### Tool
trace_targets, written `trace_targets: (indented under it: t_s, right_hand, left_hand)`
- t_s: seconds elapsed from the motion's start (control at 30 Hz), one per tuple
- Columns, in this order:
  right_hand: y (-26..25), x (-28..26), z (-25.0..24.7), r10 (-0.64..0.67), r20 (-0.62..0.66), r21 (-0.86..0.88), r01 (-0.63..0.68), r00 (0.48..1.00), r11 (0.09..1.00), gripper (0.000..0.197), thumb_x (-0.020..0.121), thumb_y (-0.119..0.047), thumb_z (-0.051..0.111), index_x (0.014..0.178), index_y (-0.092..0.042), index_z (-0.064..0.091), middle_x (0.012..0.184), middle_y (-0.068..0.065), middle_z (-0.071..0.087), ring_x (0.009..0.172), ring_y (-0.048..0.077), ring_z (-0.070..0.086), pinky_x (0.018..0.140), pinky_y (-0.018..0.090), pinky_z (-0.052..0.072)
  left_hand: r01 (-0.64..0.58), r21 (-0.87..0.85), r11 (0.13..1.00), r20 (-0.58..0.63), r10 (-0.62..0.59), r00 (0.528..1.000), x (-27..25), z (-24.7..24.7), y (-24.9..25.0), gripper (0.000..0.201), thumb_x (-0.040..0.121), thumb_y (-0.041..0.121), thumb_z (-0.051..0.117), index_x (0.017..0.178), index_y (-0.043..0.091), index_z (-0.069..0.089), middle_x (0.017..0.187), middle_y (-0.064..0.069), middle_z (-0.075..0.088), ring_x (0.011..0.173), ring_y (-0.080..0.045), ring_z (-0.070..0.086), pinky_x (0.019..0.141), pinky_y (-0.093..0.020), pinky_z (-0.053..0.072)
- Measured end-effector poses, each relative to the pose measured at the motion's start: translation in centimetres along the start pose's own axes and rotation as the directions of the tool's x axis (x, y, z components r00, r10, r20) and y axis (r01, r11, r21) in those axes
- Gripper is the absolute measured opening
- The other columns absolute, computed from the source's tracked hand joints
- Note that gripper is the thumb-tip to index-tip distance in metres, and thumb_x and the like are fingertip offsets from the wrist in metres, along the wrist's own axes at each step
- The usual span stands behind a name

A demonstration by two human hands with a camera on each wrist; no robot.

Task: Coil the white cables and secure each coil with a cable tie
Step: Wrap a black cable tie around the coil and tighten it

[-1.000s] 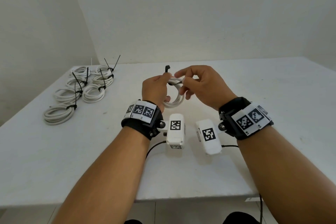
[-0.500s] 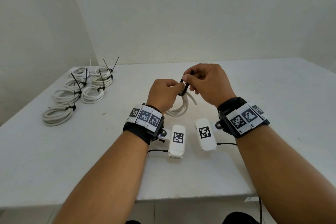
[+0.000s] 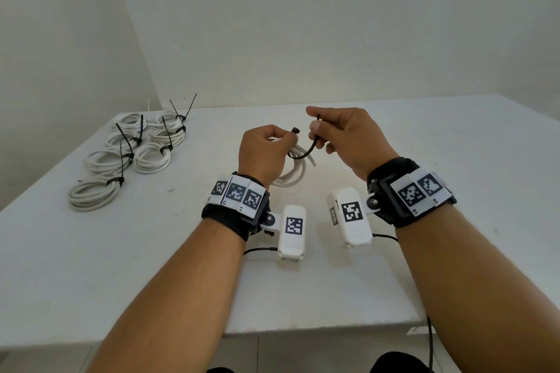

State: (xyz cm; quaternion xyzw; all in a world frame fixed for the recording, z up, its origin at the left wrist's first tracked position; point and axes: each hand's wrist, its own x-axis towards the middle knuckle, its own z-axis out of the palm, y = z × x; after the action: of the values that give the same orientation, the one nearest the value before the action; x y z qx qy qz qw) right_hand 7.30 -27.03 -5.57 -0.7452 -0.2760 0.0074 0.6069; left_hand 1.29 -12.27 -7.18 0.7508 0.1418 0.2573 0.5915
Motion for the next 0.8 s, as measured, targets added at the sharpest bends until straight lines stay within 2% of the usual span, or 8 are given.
trace_targets:
  t_s: [0.1,0.17,0.23,0.3,0.37,0.47,0.67,0.8]
  right_hand:
    - [-0.1,-0.2,0.3,-0.019,0.073,-0.175,0.032,0.997,0.984,0.038,0.101,-0.012,0.052,0.138,-0.014,0.058,0.083,-0.008,0.073,0.072,-0.001,0.063,0.068,0.01,0.045]
    - [-0.2,-0.5,0.5,-0.04,0.061,-0.141,0.048,0.997,0.989,0.039,0.101,-0.011,0.052,0.139,-0.015,0.053,0.084,-0.007,0.075,0.076,0.001,0.068,0.07,0.013,0.048]
    - [-0.5,-0.5,0.5,-0.042,-0.013,-0.049,0.041,0.999,0.998,0.03,0.099,-0.013,0.056,0.128,-0.015,0.052,0.084,-0.002,0.077,0.077,0.008,0.072,0.071,0.023,0.052]
    - [-0.7,-0.6,0.5,-0.037,-0.054,0.0,0.037,0.998,0.999,0.018,0.096,-0.014,0.061,0.113,-0.012,0.055,0.082,0.001,0.077,0.074,0.014,0.073,0.068,0.027,0.053]
    - [-0.5,-0.6,0.7,-0.052,-0.028,-0.046,0.051,0.998,0.998,0.011,0.093,-0.013,0.065,0.104,-0.012,0.064,0.079,0.001,0.077,0.07,0.014,0.072,0.065,0.026,0.052]
    - [0.0,-0.6,1.1,-0.085,-0.013,-0.149,0.082,0.996,0.985,0.011,0.091,-0.016,0.069,0.098,-0.016,0.077,0.073,-0.003,0.074,0.066,0.012,0.07,0.063,0.022,0.051]
    - [-0.1,-0.5,0.8,-0.121,-0.036,-0.219,0.11,0.992,0.969,0.01,0.089,-0.016,0.071,0.092,-0.019,0.08,0.067,-0.006,0.072,0.055,0.0,0.059,0.061,0.015,0.048]
    - [-0.1,-0.5,0.8,-0.116,-0.015,-0.26,0.108,0.993,0.959,0.01,0.089,-0.017,0.071,0.09,-0.021,0.079,0.065,-0.007,0.071,0.054,0.001,0.058,0.058,0.014,0.046]
  left_hand:
    - [0.047,-0.043,0.998,-0.077,-0.05,0.996,0.4,-0.4,-0.2,0.016,0.08,0.015,0.07,0.065,0.014,0.067,0.046,0.011,0.051,0.041,-0.009,0.039,0.056,-0.027,0.037]
    - [0.054,-0.06,0.997,-0.104,-0.06,0.993,0.6,-0.4,-0.2,0.014,0.08,0.016,0.071,0.067,0.011,0.067,0.053,0.003,0.052,0.043,-0.013,0.038,0.056,-0.028,0.038]
    - [0.056,-0.069,0.996,-0.11,-0.063,0.992,0.6,-0.3,-0.2,0.014,0.08,0.016,0.072,0.069,0.009,0.068,0.059,-0.003,0.055,0.046,-0.014,0.04,0.056,-0.029,0.039]
    - [0.051,-0.068,0.996,-0.113,-0.058,0.992,0.6,-0.3,-0.2,0.015,0.079,0.016,0.072,0.067,0.008,0.068,0.06,-0.002,0.057,0.048,-0.015,0.041,0.058,-0.03,0.04]
    - [0.047,-0.065,0.997,-0.112,-0.054,0.992,0.6,-0.3,-0.3,0.015,0.079,0.016,0.072,0.066,0.008,0.068,0.057,0.001,0.056,0.047,-0.013,0.041,0.058,-0.03,0.04]
    - [0.026,-0.044,0.999,-0.084,-0.03,0.996,0.6,-0.2,-0.4,0.015,0.079,0.015,0.071,0.064,0.012,0.068,0.052,0.006,0.057,0.041,-0.008,0.041,0.057,-0.029,0.039]
    - [0.006,0.0,1.0,-0.058,-0.006,0.998,0.4,0.2,-0.5,0.015,0.079,0.017,0.071,0.064,0.015,0.067,0.05,0.009,0.056,0.042,-0.008,0.041,0.057,-0.03,0.038]
    - [0.009,0.003,1.0,-0.052,-0.009,0.999,0.4,0.2,-0.5,0.018,0.079,0.017,0.071,0.062,0.017,0.066,0.051,0.008,0.057,0.044,-0.01,0.04,0.056,-0.029,0.038]
